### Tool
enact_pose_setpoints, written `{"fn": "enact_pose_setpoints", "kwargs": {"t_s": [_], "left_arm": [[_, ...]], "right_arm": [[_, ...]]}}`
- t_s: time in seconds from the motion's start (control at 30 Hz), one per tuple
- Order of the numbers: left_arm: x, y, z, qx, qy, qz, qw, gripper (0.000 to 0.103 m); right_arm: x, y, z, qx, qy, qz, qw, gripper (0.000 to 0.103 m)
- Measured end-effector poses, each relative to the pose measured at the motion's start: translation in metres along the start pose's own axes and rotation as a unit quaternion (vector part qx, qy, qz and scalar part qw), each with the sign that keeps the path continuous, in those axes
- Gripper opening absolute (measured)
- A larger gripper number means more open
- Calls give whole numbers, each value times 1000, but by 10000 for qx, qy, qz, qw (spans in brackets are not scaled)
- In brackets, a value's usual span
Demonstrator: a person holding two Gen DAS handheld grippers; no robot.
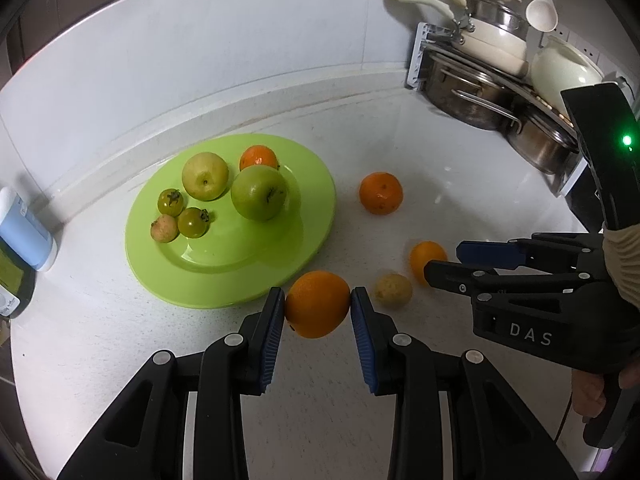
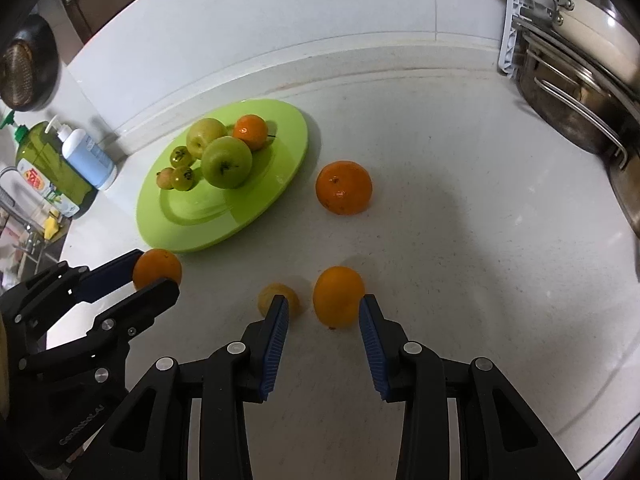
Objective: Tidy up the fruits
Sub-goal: 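Carry the orange with left tool while right tool carries its orange to the plate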
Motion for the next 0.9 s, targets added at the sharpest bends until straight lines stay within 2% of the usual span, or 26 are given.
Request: {"fn": "enact_pose_setpoints", "kwargs": {"t_s": [0.57,0.9], "left_arm": [[-2,15,-11,3,-182,-141,9997,34],[-2,13,-12,-5,-231,-119,9997,34]], "right_arm": [[-6,28,-2,134,14,-299,9995,36],[-6,26,-4,217,-35,-250,9994,34]]}}
Point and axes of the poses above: each gripper's, at about its wrist camera, not at the fingertips, and y roughly the way its jaws point, z to its right, x to its underside, the point moved 1 cm from there along y, roughly the way its jaws point, and after that the axes turned 15 degrees about x, right-handed, at the moved point
